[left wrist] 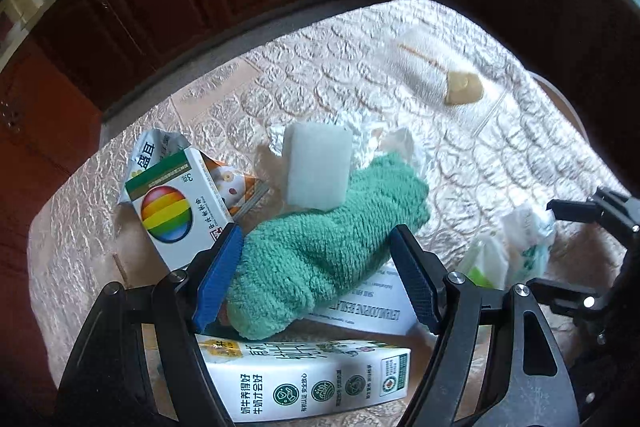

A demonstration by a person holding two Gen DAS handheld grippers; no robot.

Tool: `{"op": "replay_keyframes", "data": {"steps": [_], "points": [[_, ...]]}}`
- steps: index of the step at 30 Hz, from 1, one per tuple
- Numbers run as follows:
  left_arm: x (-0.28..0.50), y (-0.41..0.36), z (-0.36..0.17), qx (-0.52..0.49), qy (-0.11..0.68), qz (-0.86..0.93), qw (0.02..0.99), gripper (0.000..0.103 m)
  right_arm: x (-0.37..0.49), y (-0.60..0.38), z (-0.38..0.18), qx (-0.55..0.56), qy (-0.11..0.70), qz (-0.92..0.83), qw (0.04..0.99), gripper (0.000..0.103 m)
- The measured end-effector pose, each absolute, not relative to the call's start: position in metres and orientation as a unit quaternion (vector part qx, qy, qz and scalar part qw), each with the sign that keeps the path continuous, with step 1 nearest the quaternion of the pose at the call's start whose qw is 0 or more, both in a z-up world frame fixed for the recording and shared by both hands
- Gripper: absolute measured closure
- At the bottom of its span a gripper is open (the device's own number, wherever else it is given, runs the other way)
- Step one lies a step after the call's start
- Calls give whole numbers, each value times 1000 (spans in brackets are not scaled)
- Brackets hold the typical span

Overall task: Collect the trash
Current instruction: 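Grasp the green towel with the left tool while the right tool grasps the clear plastic bag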

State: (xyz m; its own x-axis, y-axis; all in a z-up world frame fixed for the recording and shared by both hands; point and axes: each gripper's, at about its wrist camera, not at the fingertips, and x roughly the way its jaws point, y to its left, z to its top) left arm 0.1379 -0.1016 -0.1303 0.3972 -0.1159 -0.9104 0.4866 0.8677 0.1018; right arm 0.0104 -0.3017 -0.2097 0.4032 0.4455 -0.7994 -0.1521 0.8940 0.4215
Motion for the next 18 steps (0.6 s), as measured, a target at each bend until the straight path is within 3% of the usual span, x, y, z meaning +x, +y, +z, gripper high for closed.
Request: {"op": "replay_keyframes", "data": {"steps": [2, 4, 6, 12, 14, 15, 18], "points": [[138, -101, -130, 179, 515, -186, 817, 42, 12, -301, -211, 148, 516, 184, 824, 21], [136, -96, -129, 179, 509, -181, 822, 54, 14, -302, -214, 155, 515, 187, 822, 49], [134, -94, -126, 175, 505, -178, 826, 65, 15, -303, -216, 168, 513, 191, 820, 61], [124, -78, -110, 135, 486, -174, 846, 85, 7, -303, -205, 162, 493, 200, 831, 78], [122, -75, -103, 120, 482, -176, 850, 89, 4, -303, -196, 153, 481, 199, 840, 79], [119, -73, -98, 111, 477, -177, 854, 98, 3, -302, -191, 148, 475, 199, 844, 79], [116, -72, -89, 93, 468, -180, 860, 103, 2, -300, -179, 134, 464, 198, 853, 80]]}}
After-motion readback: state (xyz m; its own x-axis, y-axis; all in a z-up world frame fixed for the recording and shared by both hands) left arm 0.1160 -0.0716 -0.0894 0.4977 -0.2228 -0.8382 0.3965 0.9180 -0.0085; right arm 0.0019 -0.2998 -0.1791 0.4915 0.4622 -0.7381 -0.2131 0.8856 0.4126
